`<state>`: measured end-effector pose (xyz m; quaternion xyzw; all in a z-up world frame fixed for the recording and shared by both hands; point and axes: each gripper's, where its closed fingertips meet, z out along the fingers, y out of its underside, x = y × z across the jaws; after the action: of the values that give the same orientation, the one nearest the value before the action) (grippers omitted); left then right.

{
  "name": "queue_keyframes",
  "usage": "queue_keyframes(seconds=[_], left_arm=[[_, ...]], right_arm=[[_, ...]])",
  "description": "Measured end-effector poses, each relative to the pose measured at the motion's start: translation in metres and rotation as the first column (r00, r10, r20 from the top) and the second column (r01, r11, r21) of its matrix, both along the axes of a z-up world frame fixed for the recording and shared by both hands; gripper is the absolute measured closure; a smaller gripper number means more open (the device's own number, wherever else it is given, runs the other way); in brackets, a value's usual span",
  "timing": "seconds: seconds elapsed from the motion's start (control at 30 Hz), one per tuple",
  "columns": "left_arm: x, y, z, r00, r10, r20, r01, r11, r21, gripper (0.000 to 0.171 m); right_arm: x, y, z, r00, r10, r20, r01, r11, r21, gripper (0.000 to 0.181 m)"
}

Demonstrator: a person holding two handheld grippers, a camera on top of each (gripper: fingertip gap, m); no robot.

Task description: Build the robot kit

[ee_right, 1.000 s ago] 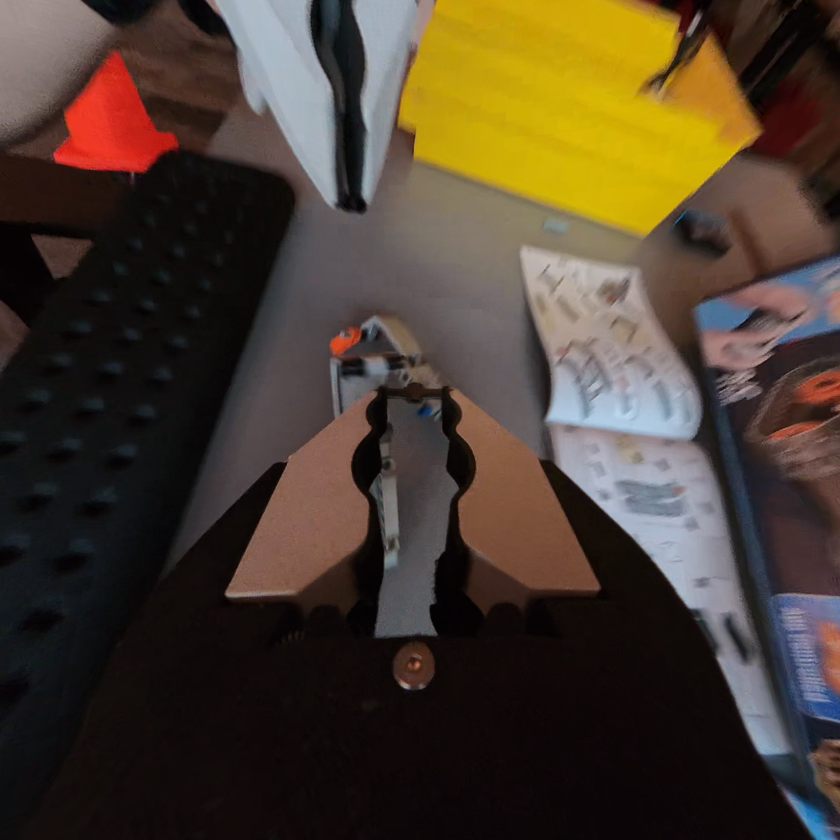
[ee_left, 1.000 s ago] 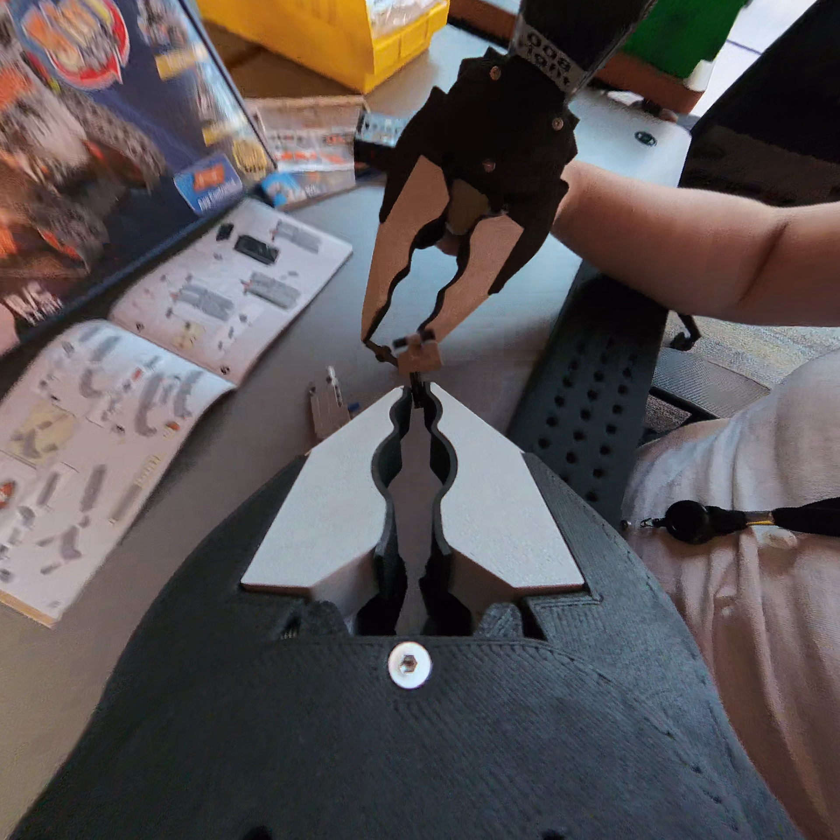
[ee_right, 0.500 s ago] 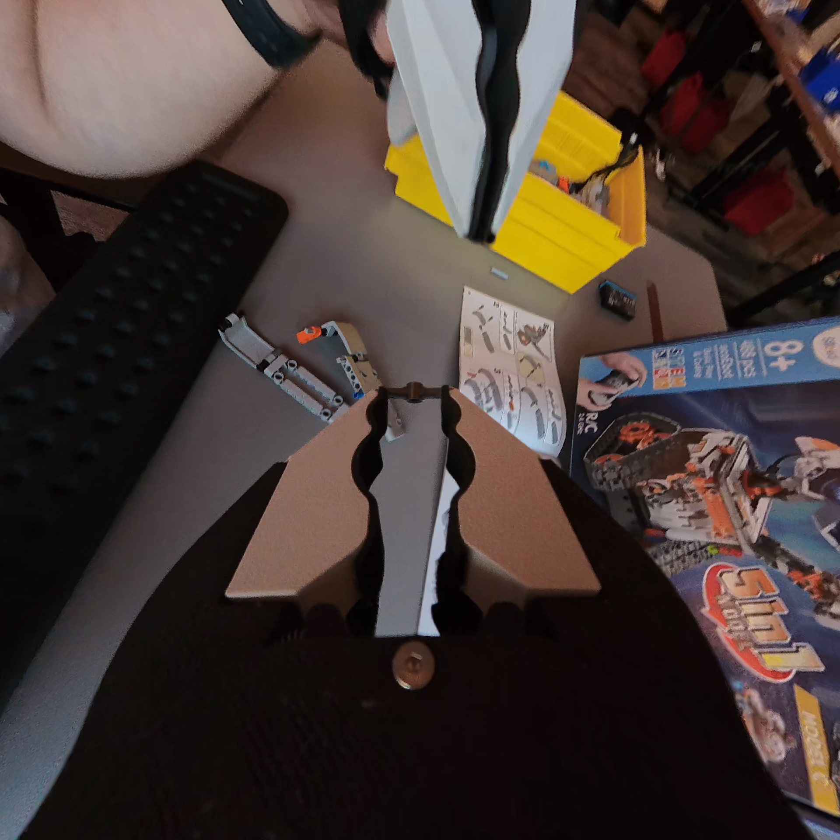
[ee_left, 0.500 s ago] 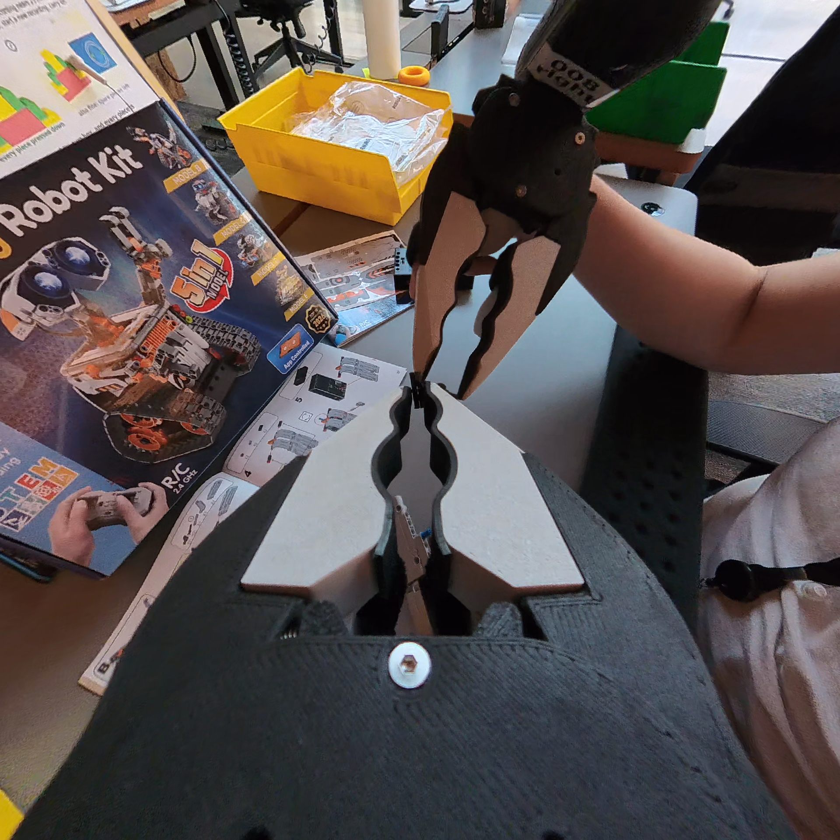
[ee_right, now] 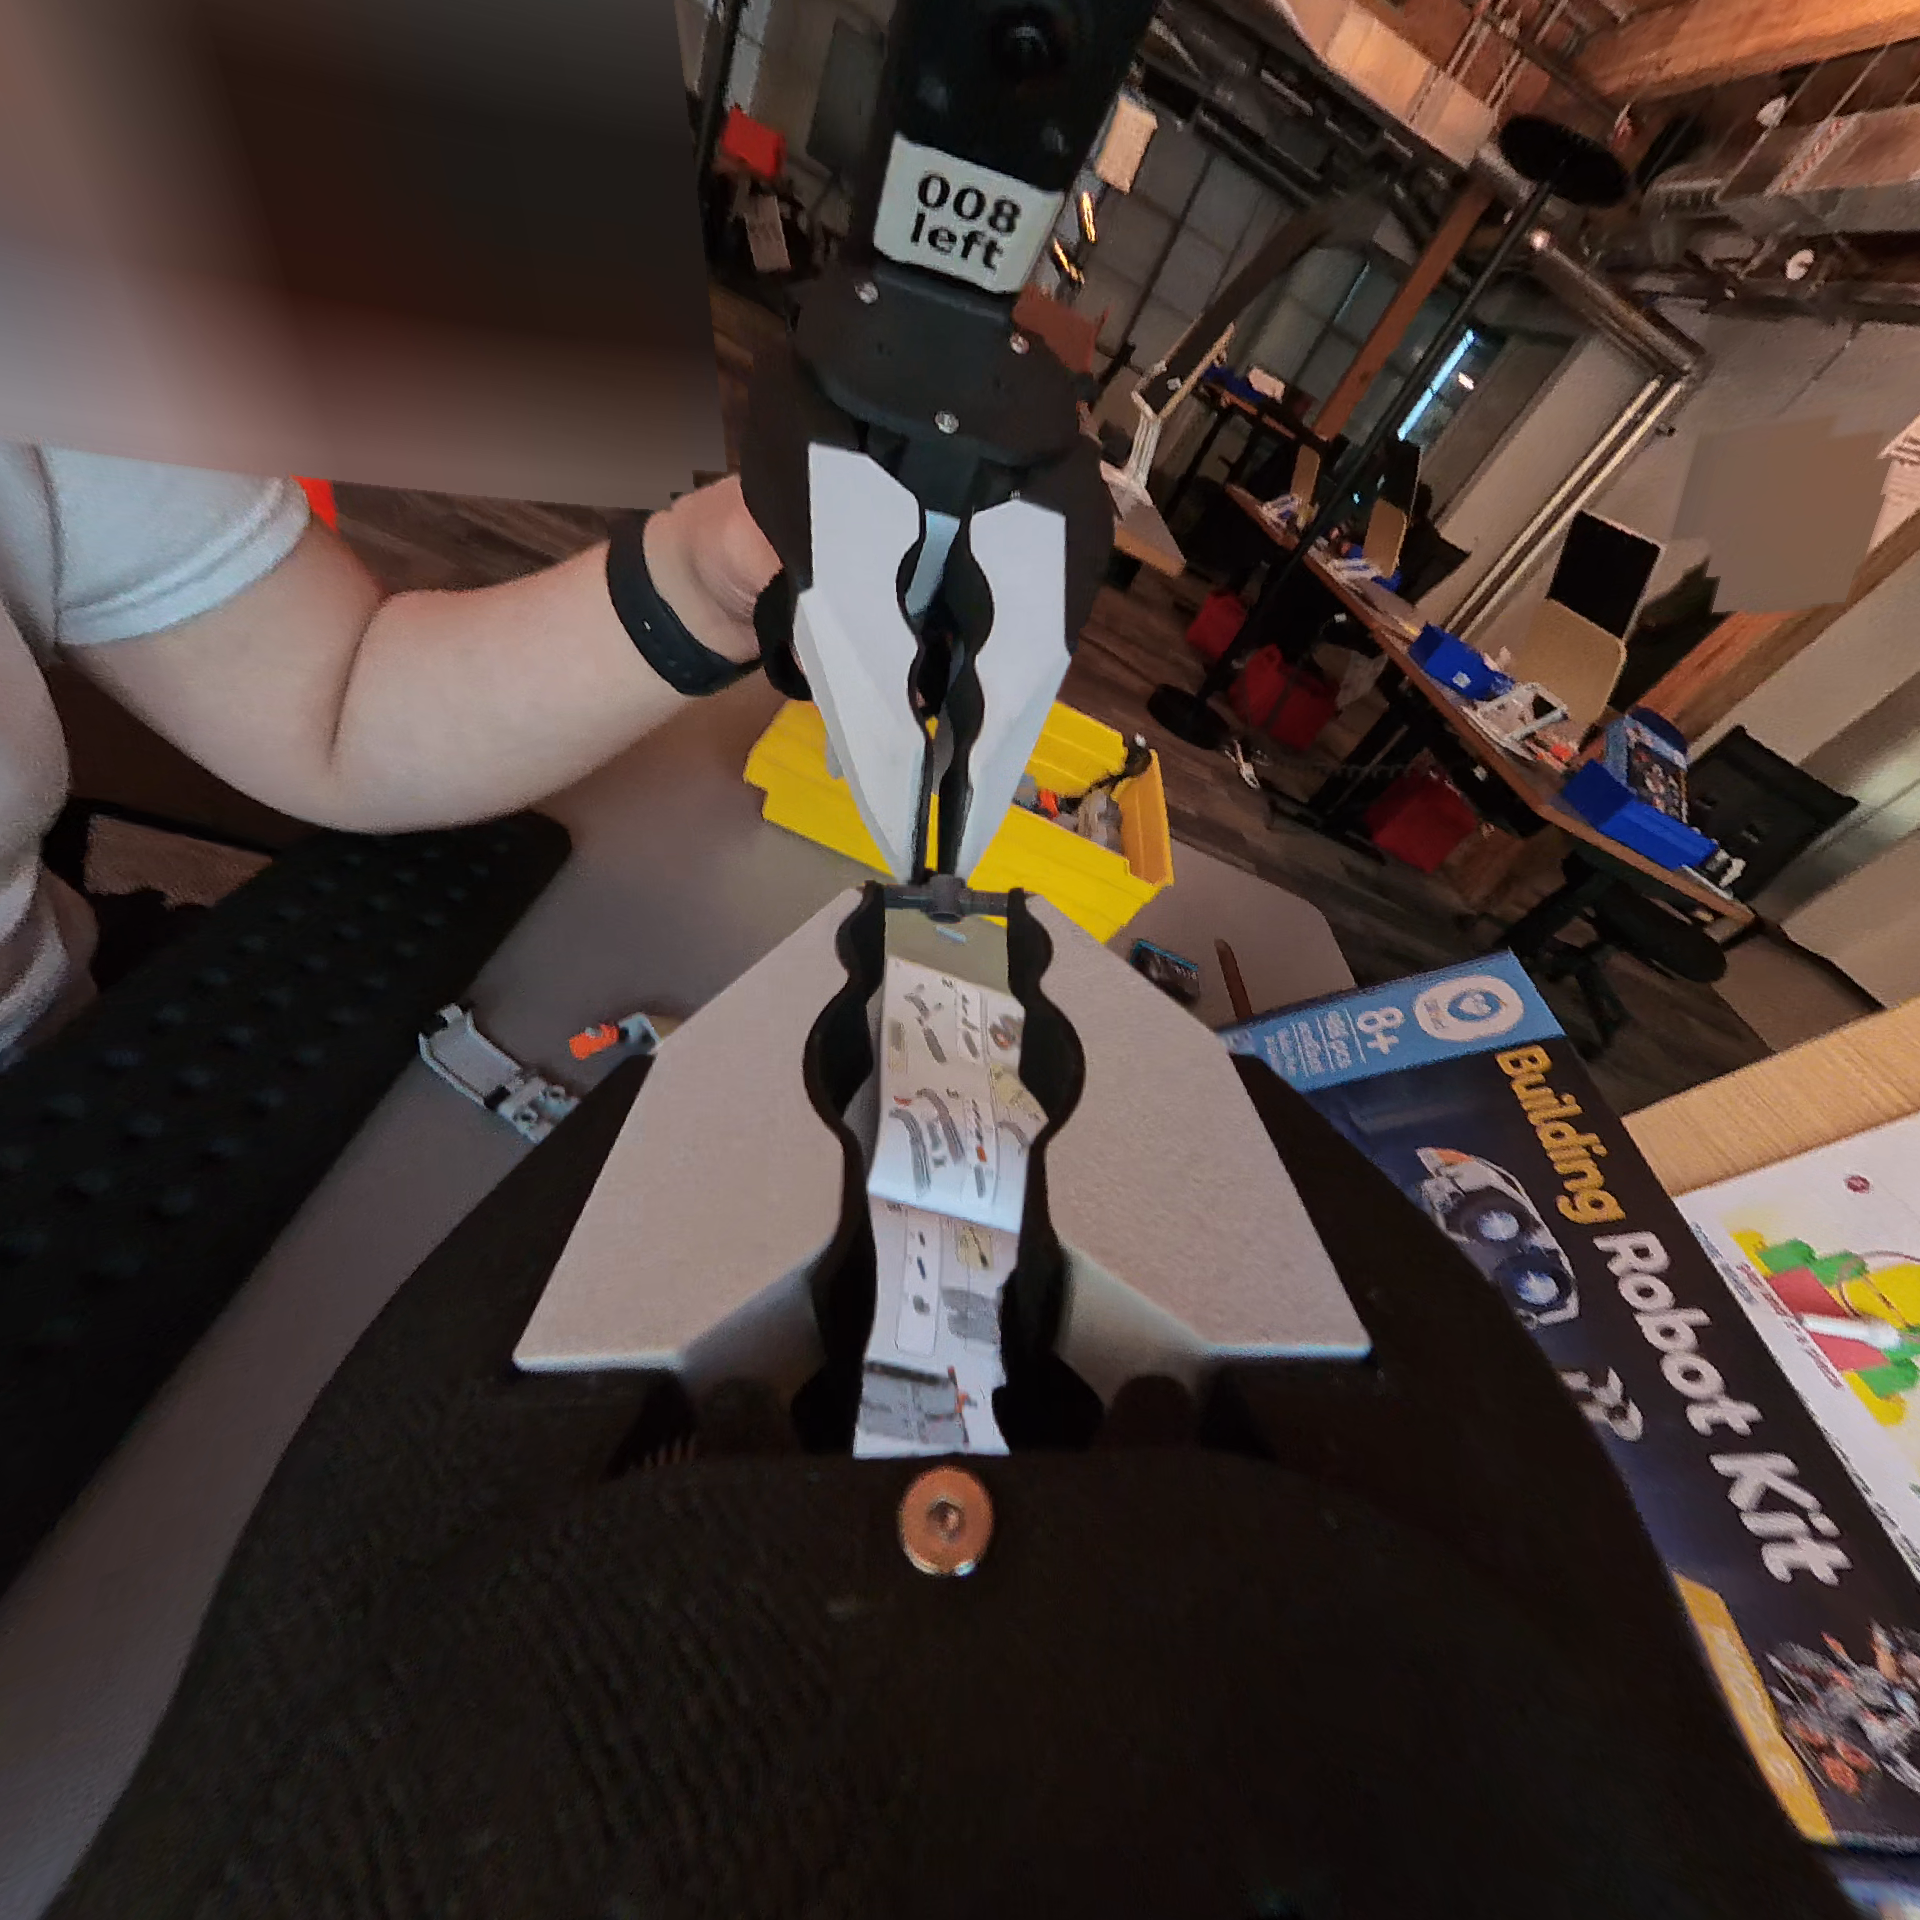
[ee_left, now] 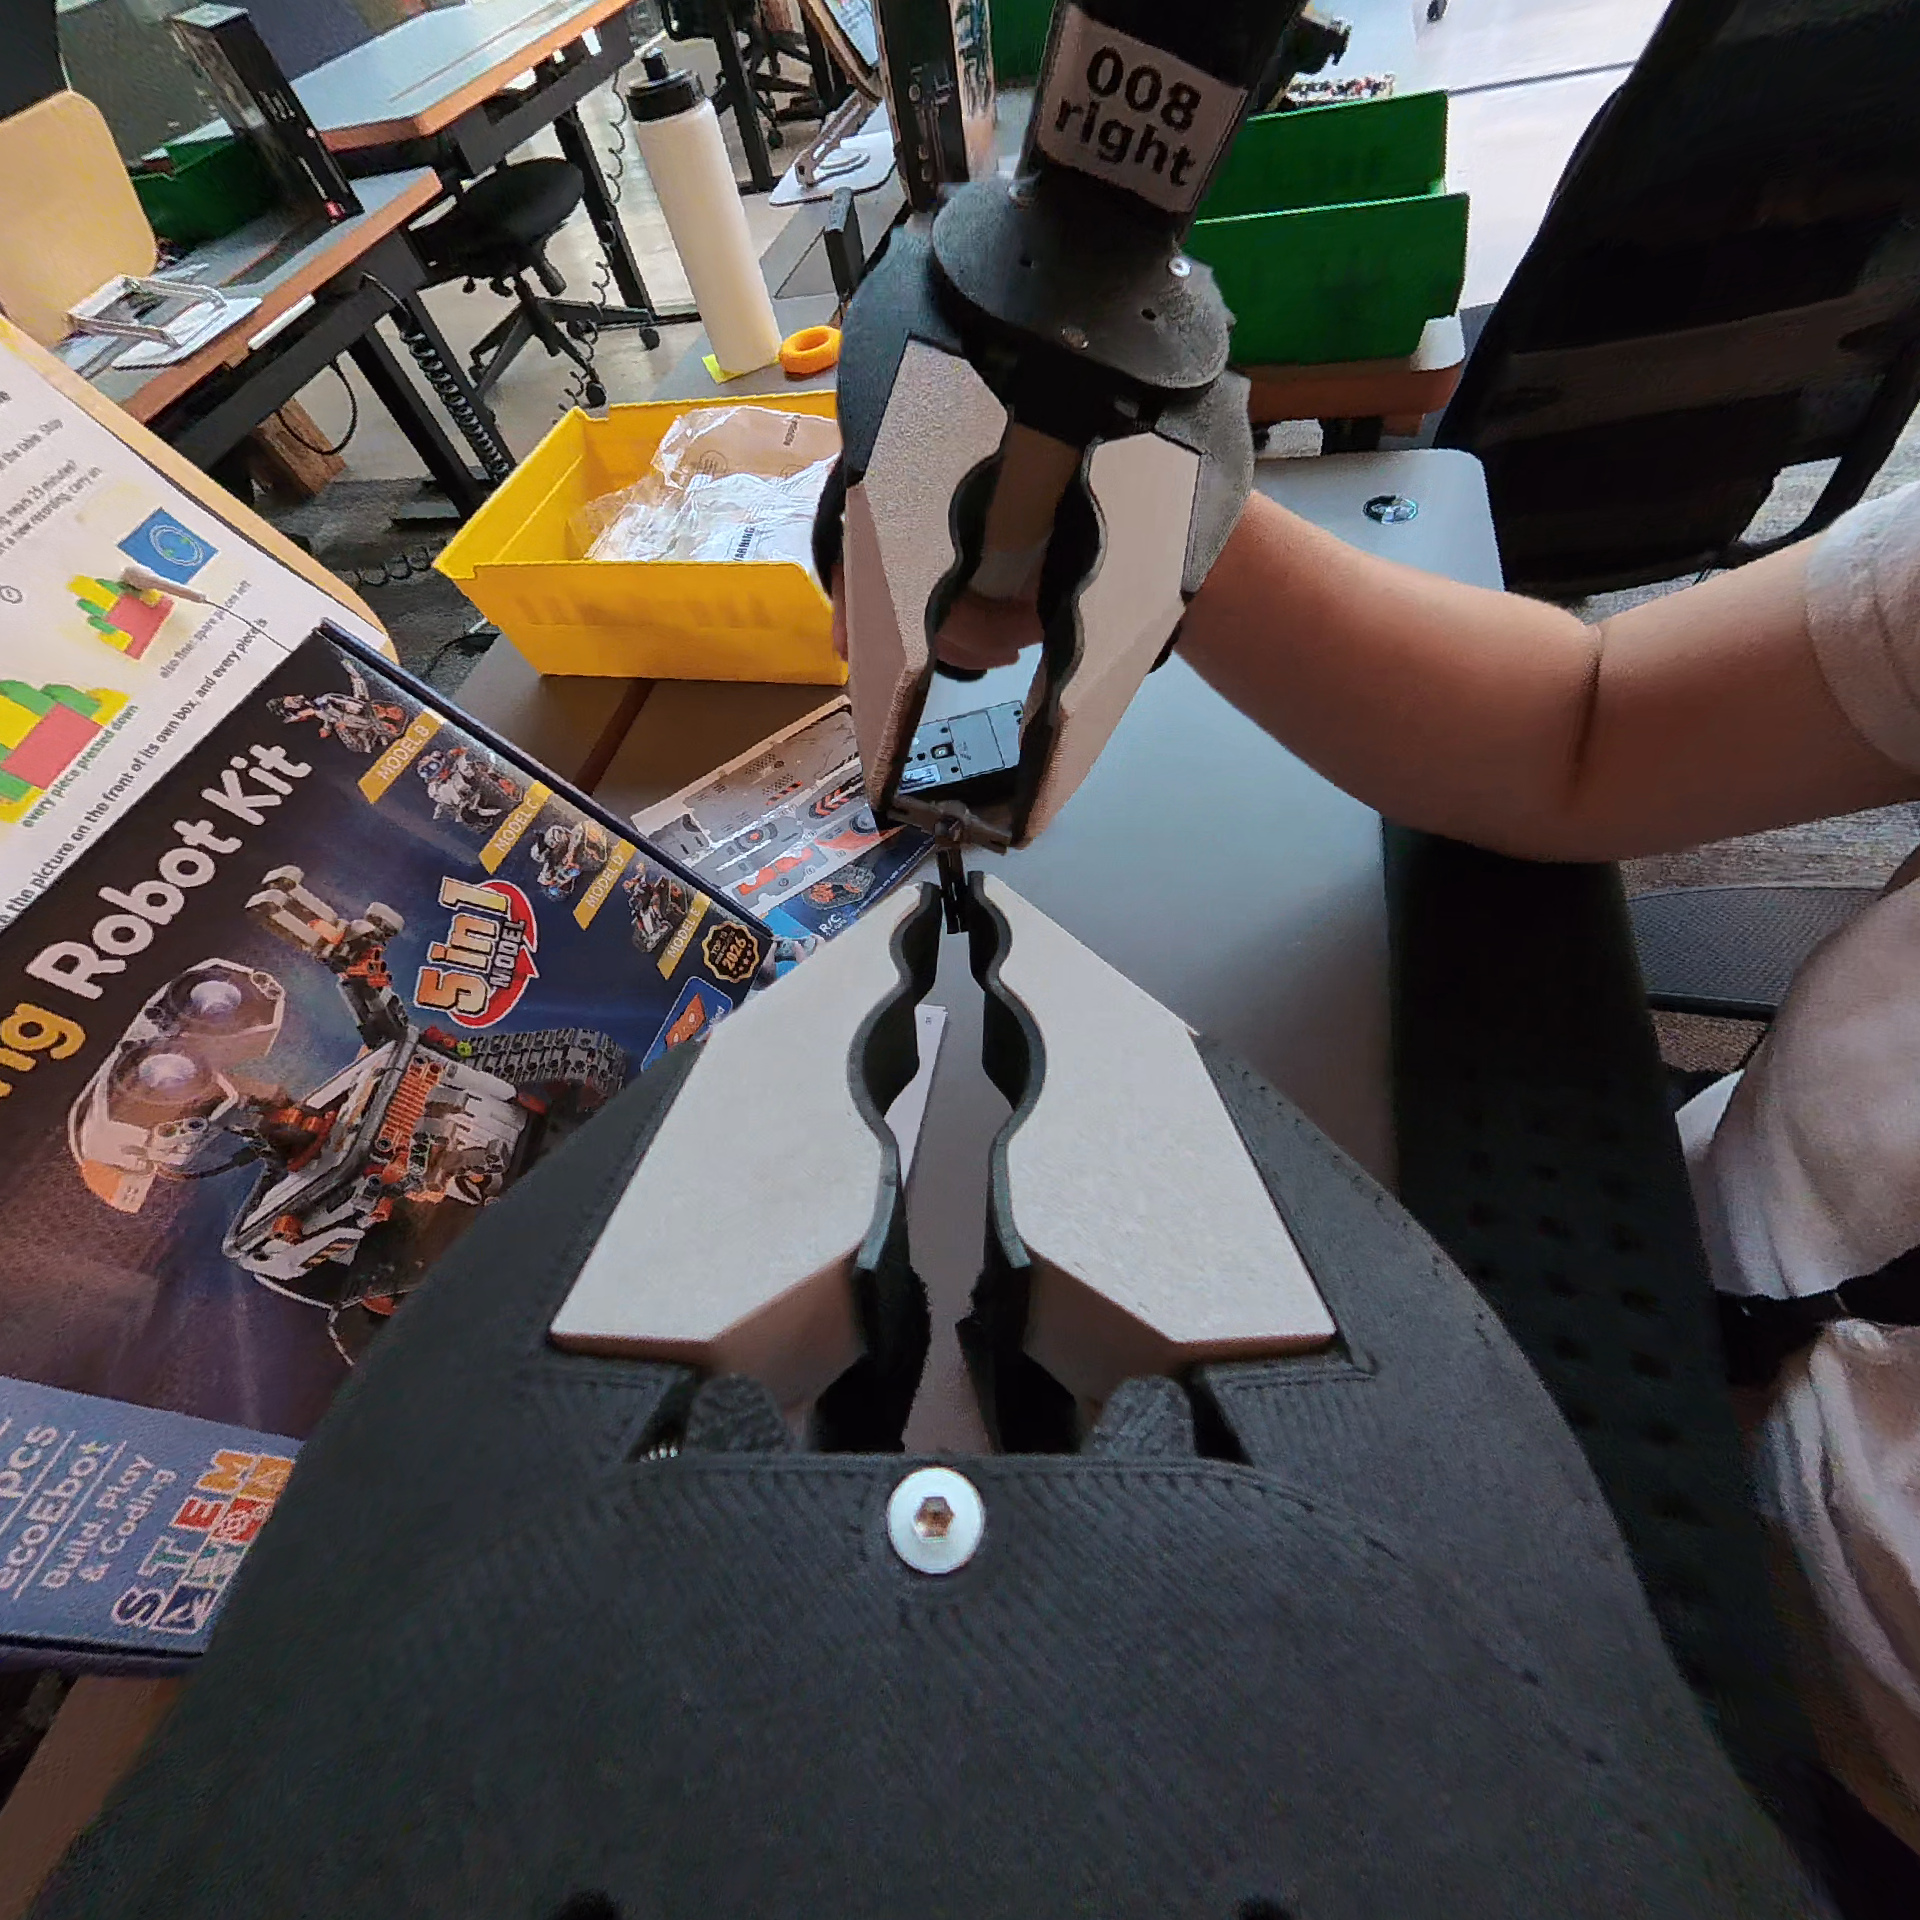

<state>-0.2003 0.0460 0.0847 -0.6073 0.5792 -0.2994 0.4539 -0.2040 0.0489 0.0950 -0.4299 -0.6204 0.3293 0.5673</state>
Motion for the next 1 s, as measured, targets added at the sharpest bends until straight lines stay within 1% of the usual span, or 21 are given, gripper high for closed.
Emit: queue_keyframes(seconds=[0.1,0.27,0.37,0.53,0.67,0.8,0.93,1.0], left_arm=[[0.000,0.000,-0.009,1.000,-0.018,-0.011,0.018,1.000,-0.024,0.168],[0.003,0.002,-0.021,0.999,-0.025,-0.039,0.023,0.998,-0.055,0.168],[0.002,0.003,-0.027,0.997,-0.024,-0.072,0.020,0.998,-0.056,0.168],[0.000,-0.001,-0.033,0.993,-0.036,-0.110,0.029,0.997,-0.066,0.168],[-0.001,0.001,-0.041,0.986,-0.022,-0.168,0.017,0.999,-0.030,0.168],[0.002,-0.003,-0.044,0.983,-0.045,-0.179,0.041,0.999,-0.022,0.168],[0.004,-0.011,-0.048,0.973,-0.090,-0.214,0.098,0.995,0.025,0.168],[0.005,-0.013,-0.050,0.969,-0.101,-0.225,0.111,0.993,0.033,0.168]], right_arm=[[0.003,0.006,-0.009,0.994,-0.072,0.078,0.069,0.997,0.046,0.159],[0.000,0.004,-0.027,0.977,-0.093,0.192,0.079,0.994,0.082,0.159],[-0.003,0.004,-0.030,0.971,-0.112,0.212,0.089,0.990,0.111,0.159],[-0.009,-0.003,-0.027,0.982,-0.059,0.179,0.044,0.995,0.084,0.159],[-0.009,-0.001,-0.038,0.971,-0.067,0.230,0.050,0.996,0.081,0.159],[-0.006,-0.005,-0.039,0.973,-0.022,0.229,0.018,1.000,0.021,0.159],[-0.004,-0.013,-0.044,0.970,0.065,0.233,-0.046,0.995,-0.088,0.159],[-0.003,-0.015,-0.044,0.972,0.108,0.210,-0.078,0.986,-0.145,0.159]])
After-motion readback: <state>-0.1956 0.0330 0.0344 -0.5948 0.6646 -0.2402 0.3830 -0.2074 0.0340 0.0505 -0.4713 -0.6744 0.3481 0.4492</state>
